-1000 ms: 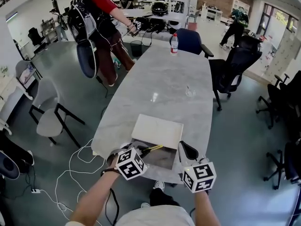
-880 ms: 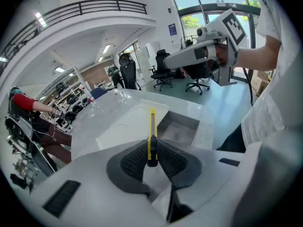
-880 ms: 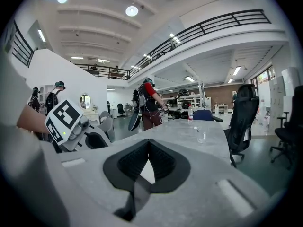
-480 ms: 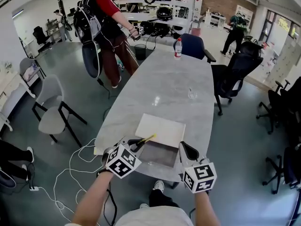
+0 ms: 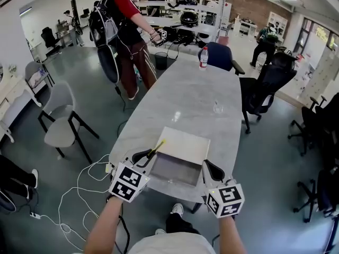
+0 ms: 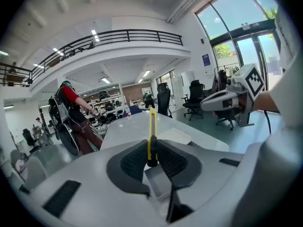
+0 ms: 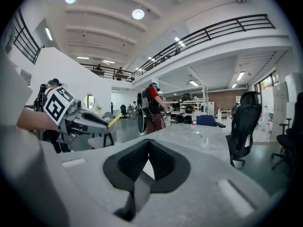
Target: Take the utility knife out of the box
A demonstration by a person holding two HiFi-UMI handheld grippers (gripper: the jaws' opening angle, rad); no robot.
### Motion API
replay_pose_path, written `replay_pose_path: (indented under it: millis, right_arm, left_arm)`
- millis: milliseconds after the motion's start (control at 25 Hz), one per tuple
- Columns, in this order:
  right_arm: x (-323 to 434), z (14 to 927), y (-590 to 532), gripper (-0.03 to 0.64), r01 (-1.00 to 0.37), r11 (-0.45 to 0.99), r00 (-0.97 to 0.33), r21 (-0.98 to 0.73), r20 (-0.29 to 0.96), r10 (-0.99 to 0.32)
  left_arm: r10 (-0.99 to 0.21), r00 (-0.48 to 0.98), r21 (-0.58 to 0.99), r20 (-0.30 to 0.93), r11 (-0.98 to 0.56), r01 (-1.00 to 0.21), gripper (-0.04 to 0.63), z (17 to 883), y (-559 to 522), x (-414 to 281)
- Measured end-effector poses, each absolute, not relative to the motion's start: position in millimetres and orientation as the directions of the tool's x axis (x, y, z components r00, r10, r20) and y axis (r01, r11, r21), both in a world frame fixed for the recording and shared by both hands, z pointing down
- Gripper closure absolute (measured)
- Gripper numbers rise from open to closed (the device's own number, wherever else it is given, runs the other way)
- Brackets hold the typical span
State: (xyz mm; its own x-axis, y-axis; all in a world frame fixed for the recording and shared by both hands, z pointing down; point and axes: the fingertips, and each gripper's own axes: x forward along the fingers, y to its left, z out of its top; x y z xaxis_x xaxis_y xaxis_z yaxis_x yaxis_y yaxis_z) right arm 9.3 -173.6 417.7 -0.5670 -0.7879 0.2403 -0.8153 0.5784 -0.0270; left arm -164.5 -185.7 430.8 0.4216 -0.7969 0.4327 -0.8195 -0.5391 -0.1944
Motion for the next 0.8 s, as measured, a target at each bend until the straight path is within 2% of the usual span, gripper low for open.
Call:
replay_pose_path:
  millis: [280,800]
  right_arm:
    - [9,409,-163,0.612,-0.814,0.58,-0.568,-0.017,0.227,-0.791]
    - [14,398,-136,0.612,-0.819,0.573,-0.566,-0.015,0.186,-0.803]
  left_arm:
    - [-0.879,0.377,-0.104,0.292,-0.421,-0.901,0.534,406,-169,-185]
    - [-0.953,0.263,0.02,0.152,-0.263,-0.965,0.534,397,-123,-217]
